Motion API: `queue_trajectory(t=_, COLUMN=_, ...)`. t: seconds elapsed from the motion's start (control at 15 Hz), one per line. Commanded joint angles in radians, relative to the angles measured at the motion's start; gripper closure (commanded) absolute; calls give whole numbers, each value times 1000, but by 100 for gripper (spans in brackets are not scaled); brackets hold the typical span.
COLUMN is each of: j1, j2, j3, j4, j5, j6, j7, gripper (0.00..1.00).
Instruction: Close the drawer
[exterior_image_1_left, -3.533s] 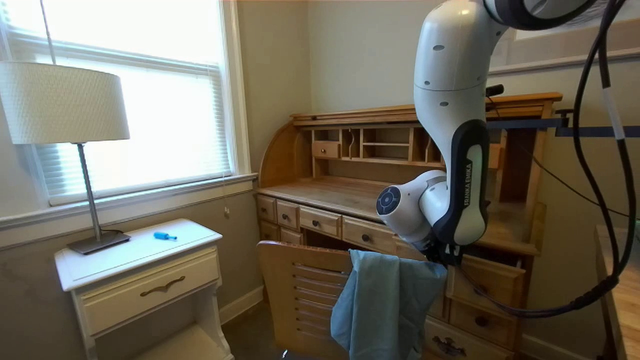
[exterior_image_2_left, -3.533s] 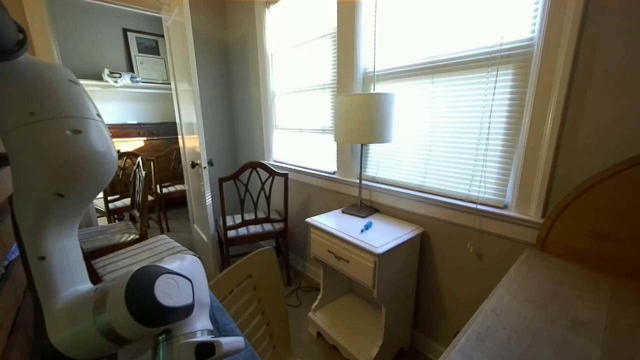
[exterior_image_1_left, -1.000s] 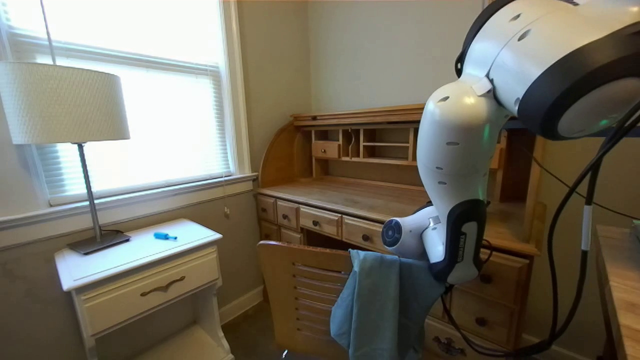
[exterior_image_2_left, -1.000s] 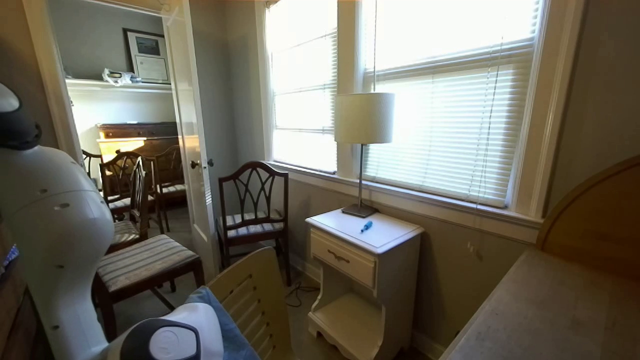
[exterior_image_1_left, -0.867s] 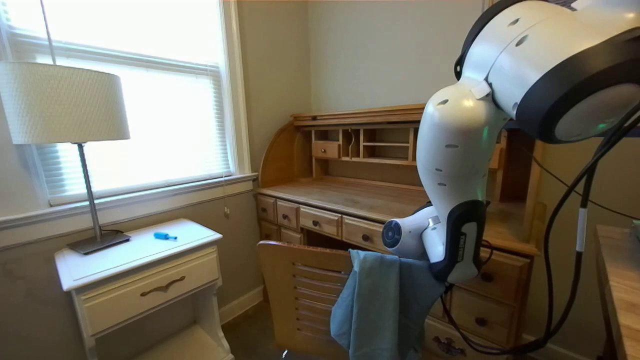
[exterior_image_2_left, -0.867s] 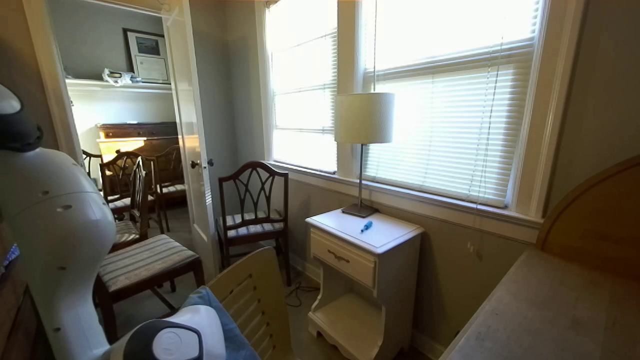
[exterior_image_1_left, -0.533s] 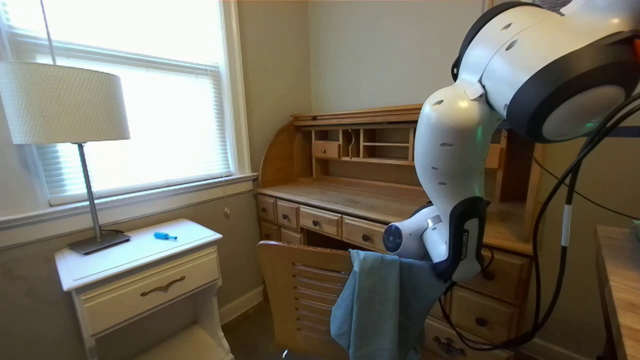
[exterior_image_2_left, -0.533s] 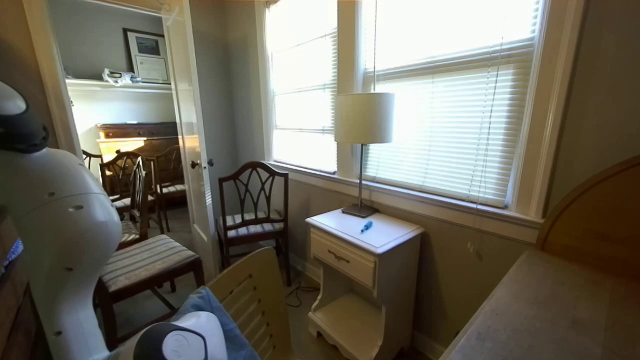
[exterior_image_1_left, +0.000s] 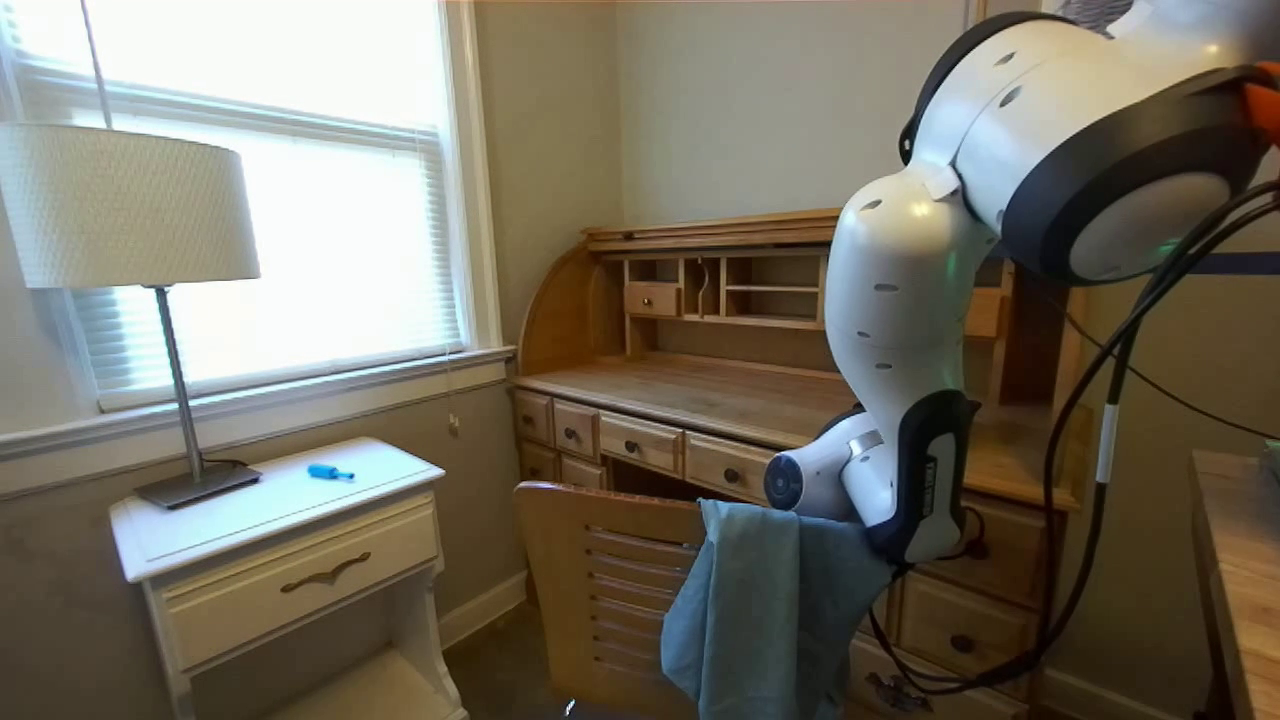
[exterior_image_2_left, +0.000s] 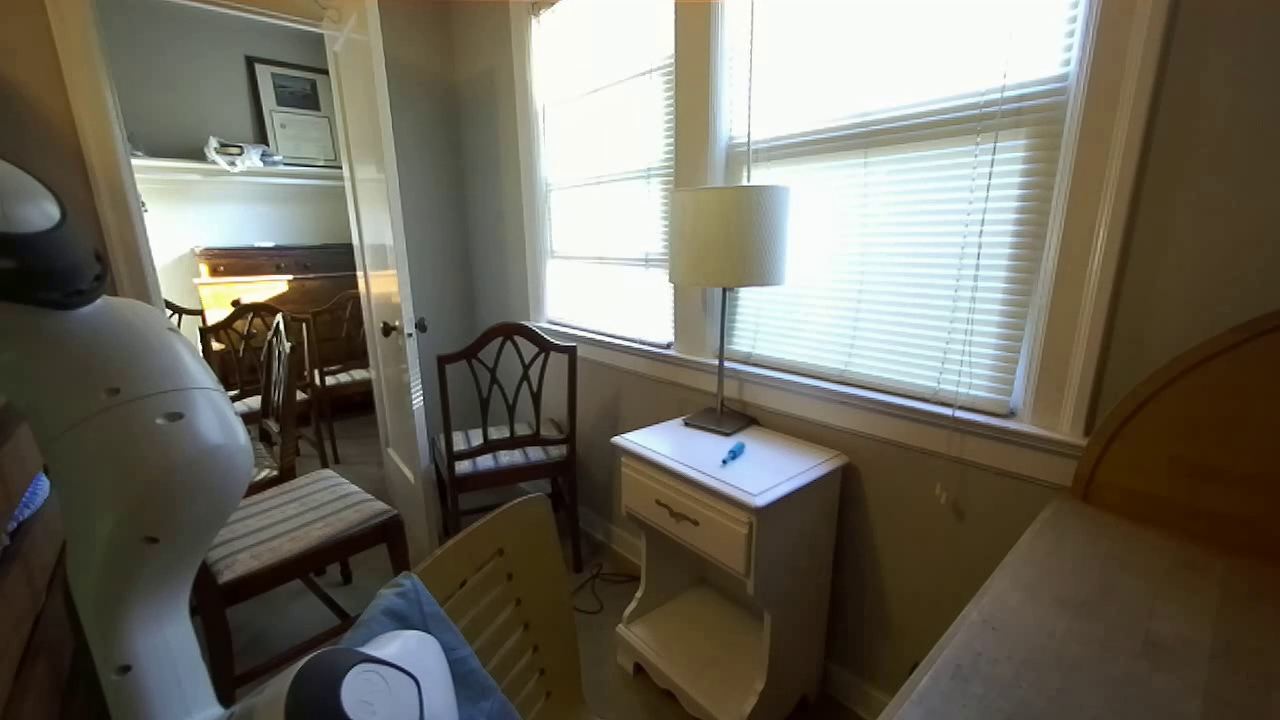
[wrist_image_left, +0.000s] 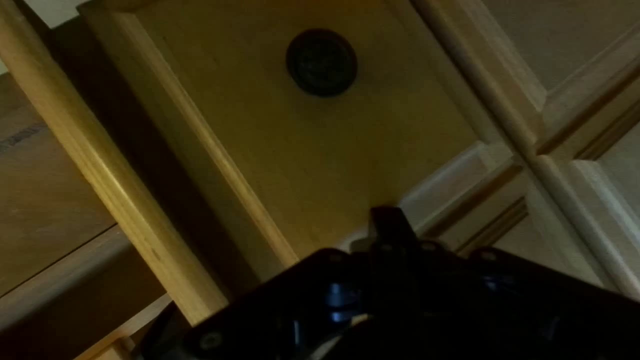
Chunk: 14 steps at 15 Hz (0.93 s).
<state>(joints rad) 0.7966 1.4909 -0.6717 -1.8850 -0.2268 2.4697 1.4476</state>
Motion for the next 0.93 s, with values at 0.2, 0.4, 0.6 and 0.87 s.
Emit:
queue_trajectory(t=0.2, j1=-63, j2=-65, j3=66, j4=6, j5=-45, j6=-166, j7=-105, gripper=100)
queue_trajectory(t=0.4, j1=-83, j2=-133, j3=88, j4=-46, j5=-82, j6=-127, j7=-226, gripper=100)
queue_trajectory(t=0.6, j1=-103, j2=-207, j3=88, j4=-106, j5=-83, j6=-112, j7=-271, gripper=100)
queue_trajectory(t=0.87, j1=-121, j2=-319, j3=70, j4=-190, j5=-72, j6=-107, j7=-252, gripper=100)
